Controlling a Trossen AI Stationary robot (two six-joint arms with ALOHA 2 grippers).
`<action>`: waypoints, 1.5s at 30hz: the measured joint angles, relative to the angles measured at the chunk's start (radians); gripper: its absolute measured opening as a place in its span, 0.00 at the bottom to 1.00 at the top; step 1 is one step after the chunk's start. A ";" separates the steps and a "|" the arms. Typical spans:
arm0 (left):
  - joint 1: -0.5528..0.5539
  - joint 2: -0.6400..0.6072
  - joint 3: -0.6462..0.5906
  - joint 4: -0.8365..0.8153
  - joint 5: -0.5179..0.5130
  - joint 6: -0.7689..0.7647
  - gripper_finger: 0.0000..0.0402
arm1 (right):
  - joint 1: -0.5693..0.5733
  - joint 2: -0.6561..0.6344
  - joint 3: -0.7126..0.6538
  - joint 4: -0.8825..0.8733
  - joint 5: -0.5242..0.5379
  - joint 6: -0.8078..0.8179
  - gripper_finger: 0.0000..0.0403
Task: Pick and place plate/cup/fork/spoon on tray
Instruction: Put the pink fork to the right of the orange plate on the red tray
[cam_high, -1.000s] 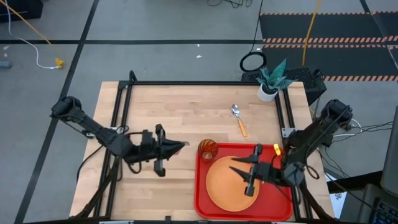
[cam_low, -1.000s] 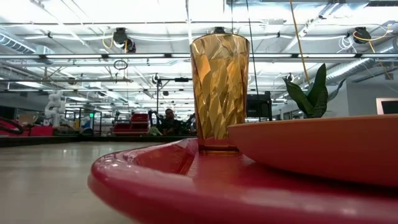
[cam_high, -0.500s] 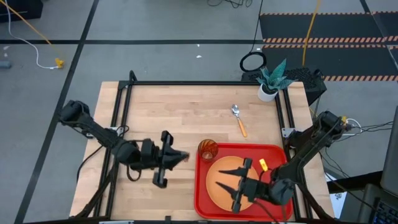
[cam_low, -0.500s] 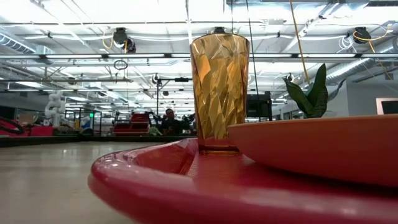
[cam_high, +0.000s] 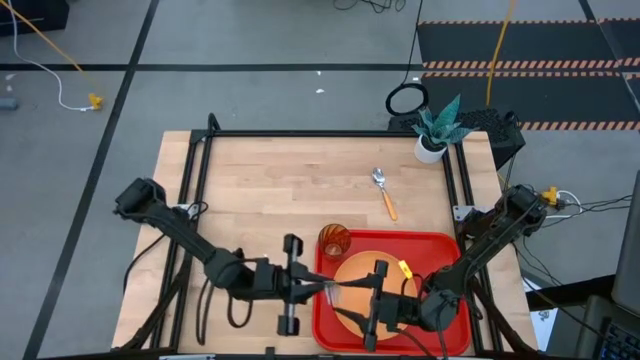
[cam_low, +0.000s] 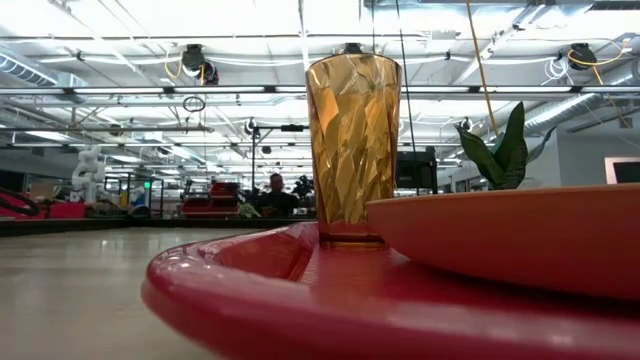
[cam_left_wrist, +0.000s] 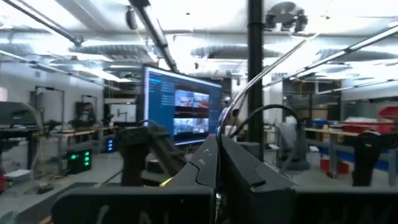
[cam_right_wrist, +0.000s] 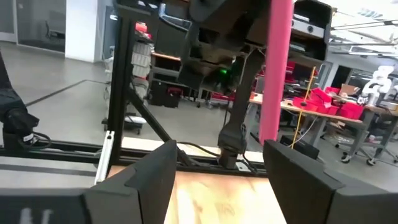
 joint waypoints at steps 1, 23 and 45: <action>0.002 0.013 0.011 -0.001 0.020 0.000 0.02 | 0.000 0.000 0.000 0.002 0.000 -0.003 0.57; 0.040 0.099 0.087 -0.032 0.127 -0.088 0.01 | 0.007 0.000 -0.001 0.055 0.004 -0.127 0.17; 0.008 0.099 0.086 -0.011 0.123 -0.057 0.02 | -0.005 -0.001 -0.001 0.054 -0.080 -0.163 0.20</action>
